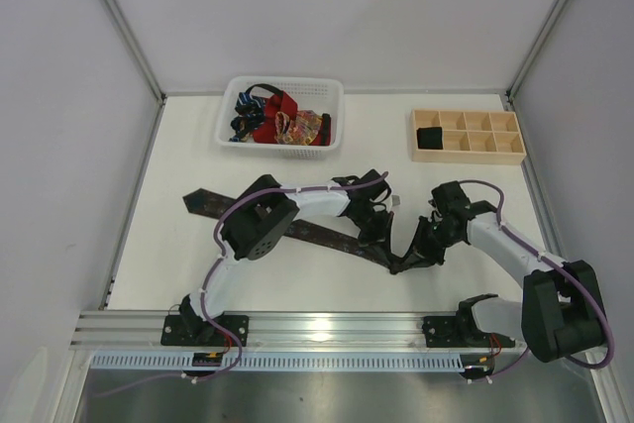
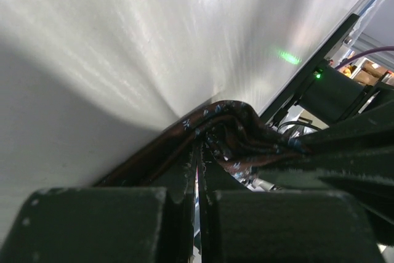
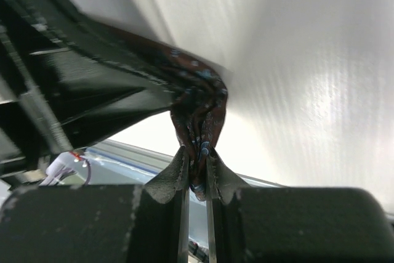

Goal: Roll the ties
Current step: Roll the tie

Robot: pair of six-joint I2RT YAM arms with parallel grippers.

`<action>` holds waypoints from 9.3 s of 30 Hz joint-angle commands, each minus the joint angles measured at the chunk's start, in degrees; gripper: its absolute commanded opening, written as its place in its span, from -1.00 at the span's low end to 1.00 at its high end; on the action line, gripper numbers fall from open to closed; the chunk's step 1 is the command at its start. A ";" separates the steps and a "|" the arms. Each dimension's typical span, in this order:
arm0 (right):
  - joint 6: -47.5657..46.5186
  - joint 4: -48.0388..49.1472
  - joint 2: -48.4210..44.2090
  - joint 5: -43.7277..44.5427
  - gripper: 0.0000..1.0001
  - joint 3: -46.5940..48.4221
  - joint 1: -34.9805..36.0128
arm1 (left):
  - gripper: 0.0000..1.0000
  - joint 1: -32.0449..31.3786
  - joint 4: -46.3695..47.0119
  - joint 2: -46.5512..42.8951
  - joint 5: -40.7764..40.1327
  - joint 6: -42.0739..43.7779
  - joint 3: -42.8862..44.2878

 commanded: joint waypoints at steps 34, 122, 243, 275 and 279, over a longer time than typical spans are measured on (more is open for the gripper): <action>15.18 -0.91 1.56 10.61 -1.00 7.38 6.26 | -0.92 -0.05 0.09 -0.34 0.13 0.69 4.33; 10.00 26.24 14.84 -1.33 -0.05 9.68 12.86 | -0.78 13.57 -1.93 -22.57 -4.53 7.90 -18.00; -69.01 33.98 18.53 10.88 0.33 3.52 20.50 | -0.32 15.07 11.52 -11.06 8.39 0.95 -14.04; -62.34 31.09 3.34 14.49 0.90 -0.26 20.77 | -0.28 16.12 8.97 -18.17 6.54 2.45 -17.20; -58.65 27.04 -7.99 16.50 0.99 1.05 21.03 | -0.28 16.12 9.23 -21.16 5.75 1.57 -18.79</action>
